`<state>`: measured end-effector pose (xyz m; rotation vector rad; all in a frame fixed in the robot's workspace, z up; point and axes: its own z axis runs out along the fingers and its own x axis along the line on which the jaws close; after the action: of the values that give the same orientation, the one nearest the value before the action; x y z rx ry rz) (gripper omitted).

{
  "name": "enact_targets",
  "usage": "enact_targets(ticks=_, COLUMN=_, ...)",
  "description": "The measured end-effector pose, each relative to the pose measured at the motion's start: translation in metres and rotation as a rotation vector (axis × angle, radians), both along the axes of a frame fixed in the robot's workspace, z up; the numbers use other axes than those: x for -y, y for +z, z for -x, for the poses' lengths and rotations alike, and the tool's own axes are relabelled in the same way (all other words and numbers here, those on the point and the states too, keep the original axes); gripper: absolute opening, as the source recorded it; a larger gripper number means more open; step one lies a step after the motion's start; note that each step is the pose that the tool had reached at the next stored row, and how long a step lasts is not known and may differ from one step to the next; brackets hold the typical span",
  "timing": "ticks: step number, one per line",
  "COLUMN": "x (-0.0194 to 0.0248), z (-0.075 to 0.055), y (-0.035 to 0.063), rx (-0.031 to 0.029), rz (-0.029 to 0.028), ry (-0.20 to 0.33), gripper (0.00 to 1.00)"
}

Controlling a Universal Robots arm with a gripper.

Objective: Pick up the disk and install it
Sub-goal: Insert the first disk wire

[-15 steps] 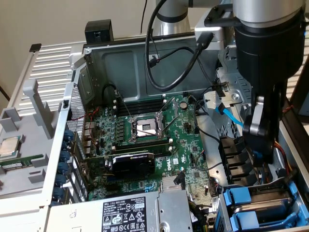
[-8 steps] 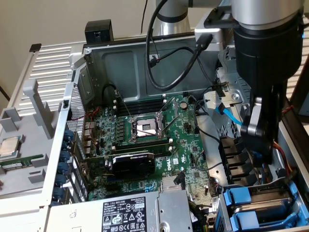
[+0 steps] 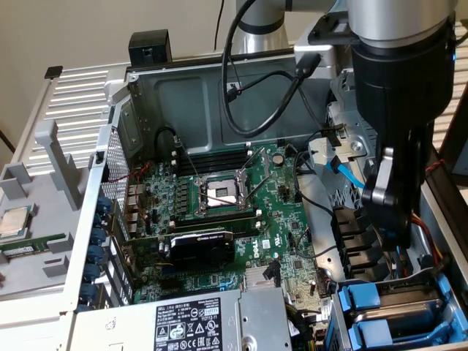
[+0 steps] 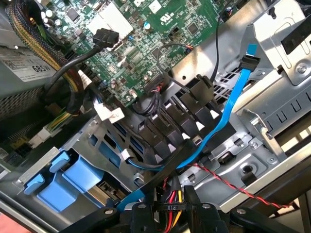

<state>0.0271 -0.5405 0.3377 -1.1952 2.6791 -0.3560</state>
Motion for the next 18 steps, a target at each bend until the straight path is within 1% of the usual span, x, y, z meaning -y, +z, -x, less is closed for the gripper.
enact_targets(ticks=13, x=0.0, z=0.0, y=-0.0003, rx=0.0001, rz=-0.0002, ry=0.0, gripper=0.35)
enact_targets(ticks=15, x=0.0, z=0.0, y=-0.0004, rx=0.0001, rz=-0.0003, ry=0.0, gripper=0.36)
enact_targets(ticks=16, x=0.0, z=0.0, y=-0.0004, rx=0.0002, rz=-0.0004, ry=0.0, gripper=0.43)
enact_targets(ticks=17, x=-0.0001, z=0.0, y=-0.0004, rx=0.0002, rz=-0.0003, ry=0.0, gripper=0.43)
enact_targets(ticks=18, x=-0.0002, z=0.0, y=-0.0004, rx=0.0002, rz=-0.0003, ry=0.0, gripper=0.49)
